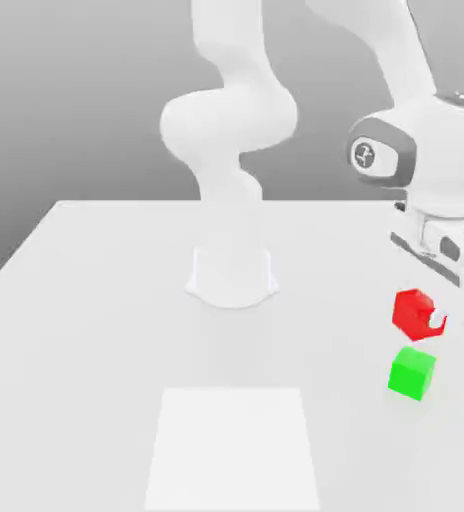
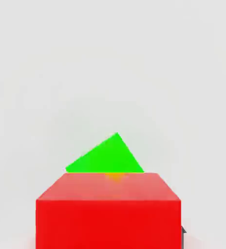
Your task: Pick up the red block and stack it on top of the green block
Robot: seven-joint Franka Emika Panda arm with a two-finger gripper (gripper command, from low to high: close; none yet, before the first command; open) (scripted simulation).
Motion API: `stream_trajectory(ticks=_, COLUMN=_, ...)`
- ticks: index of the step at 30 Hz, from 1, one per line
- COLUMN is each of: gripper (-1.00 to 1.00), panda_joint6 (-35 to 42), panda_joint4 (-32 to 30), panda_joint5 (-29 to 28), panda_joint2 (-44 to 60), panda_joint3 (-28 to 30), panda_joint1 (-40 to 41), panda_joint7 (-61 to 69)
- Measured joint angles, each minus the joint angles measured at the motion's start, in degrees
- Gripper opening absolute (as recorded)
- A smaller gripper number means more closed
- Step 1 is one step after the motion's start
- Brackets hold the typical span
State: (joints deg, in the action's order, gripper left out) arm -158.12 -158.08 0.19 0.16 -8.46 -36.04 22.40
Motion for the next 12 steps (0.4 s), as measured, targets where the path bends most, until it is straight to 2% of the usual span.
stream_trajectory(ticks=2, gripper=-1.0, panda_joint6=-3.8, panda_joint4=0.17, panda_joint5=-1.88, panda_joint2=4.0, panda_joint3=0.67, panda_joint1=-0.15, panda_joint7=-1.25)
stream_trajectory(ticks=3, gripper=1.0, panda_joint6=-5.48, panda_joint4=0.25, panda_joint5=-2.68, panda_joint2=5.8, panda_joint3=1.42, panda_joint1=-0.68, panda_joint7=-1.81)
stream_trajectory(ticks=9, gripper=1.0, panda_joint6=-6.39, panda_joint4=0.29, panda_joint5=-3.18, panda_joint2=6.71, panda_joint3=1.57, panda_joint1=-0.7, panda_joint7=-2.18)
stream_trajectory(ticks=12, gripper=1.0, panda_joint6=-3.07, panda_joint4=0.14, panda_joint5=-1.3, panda_joint2=3.13, panda_joint3=1.05, panda_joint1=-0.75, panda_joint7=-0.8)
